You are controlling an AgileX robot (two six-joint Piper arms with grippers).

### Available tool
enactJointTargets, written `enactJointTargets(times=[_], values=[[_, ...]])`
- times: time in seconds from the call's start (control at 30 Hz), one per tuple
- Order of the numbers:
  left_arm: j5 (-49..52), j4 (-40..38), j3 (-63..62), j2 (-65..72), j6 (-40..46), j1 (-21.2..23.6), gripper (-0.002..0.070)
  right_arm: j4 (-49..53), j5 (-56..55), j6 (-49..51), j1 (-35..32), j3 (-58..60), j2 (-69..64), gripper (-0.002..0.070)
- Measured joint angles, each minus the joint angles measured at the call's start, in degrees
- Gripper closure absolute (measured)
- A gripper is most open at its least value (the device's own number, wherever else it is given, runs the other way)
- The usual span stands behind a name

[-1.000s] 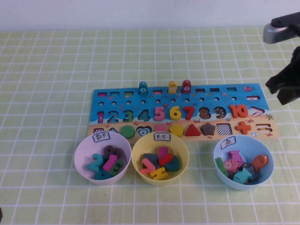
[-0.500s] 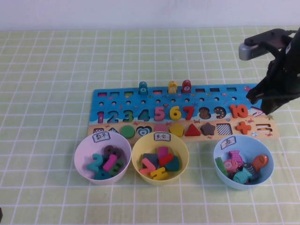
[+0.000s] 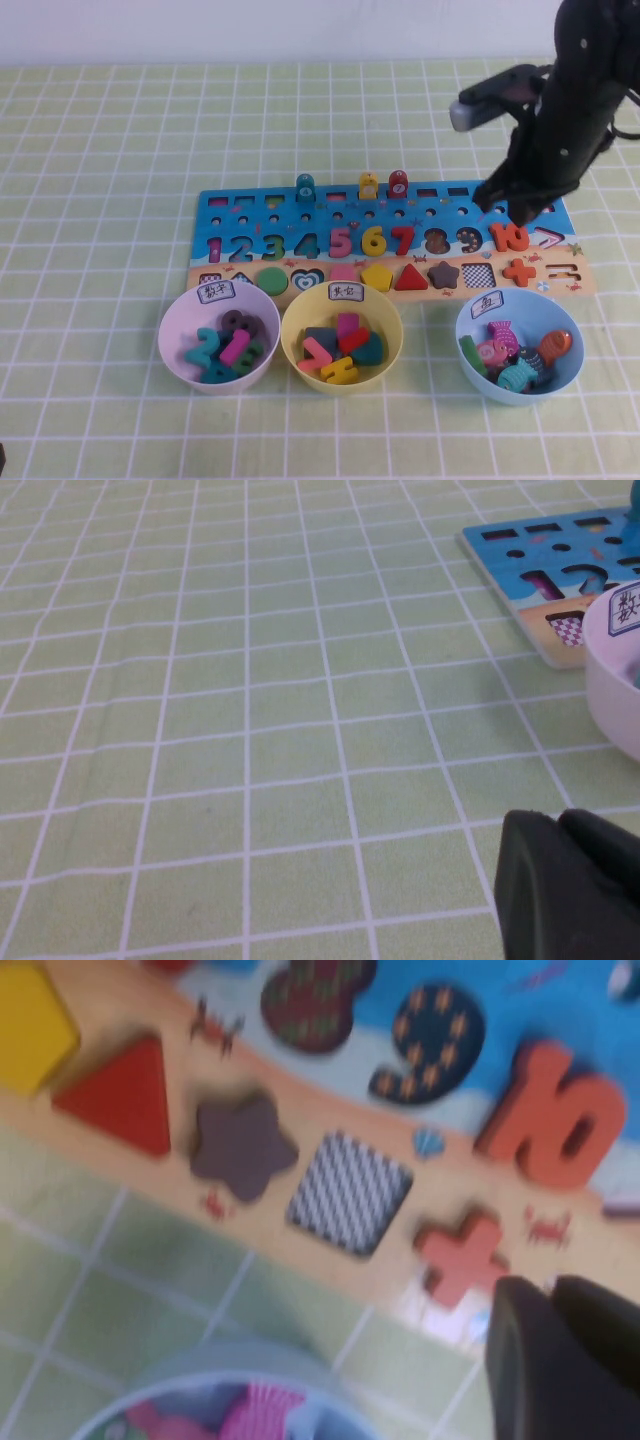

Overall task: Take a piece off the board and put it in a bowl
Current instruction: Pick up the "number 10"

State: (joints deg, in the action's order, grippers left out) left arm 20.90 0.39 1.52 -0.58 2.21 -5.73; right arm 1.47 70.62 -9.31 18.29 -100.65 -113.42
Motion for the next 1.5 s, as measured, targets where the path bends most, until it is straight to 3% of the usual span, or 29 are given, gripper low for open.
enactJointTargets(times=[0.1, 0.27, 0.4, 0.8, 1.4, 1.5], values=[[0.00, 0.00, 0.00, 0.00, 0.00, 0.00, 0.0678, 0.11, 0.00, 0.09, 0.00, -3.94, -2.47, 0.0568], [0.00, 0.00, 0.00, 0.00, 0.00, 0.00, 0.0678, 2.08, -0.10, 4.09, 0.00, -7.38, -6.81, 0.0234], [0.00, 0.00, 0.00, 0.00, 0.00, 0.00, 0.0678, 5.07, -0.10, 8.96, 0.00, -7.77, -9.78, 0.0136], [0.00, 0.00, 0.00, 0.00, 0.00, 0.00, 0.0678, 3.93, -0.21, 15.81, -0.75, -7.79, -14.40, 0.0206], [0.00, 0.00, 0.00, 0.00, 0.00, 0.00, 0.0678, -0.82, -1.18, 18.15, -3.02, -8.11, -15.44, 0.0216], [0.00, 0.00, 0.00, 0.00, 0.00, 0.00, 0.0678, -0.85, -1.18, 18.29, -3.02, -8.11, -15.44, 0.0245]])
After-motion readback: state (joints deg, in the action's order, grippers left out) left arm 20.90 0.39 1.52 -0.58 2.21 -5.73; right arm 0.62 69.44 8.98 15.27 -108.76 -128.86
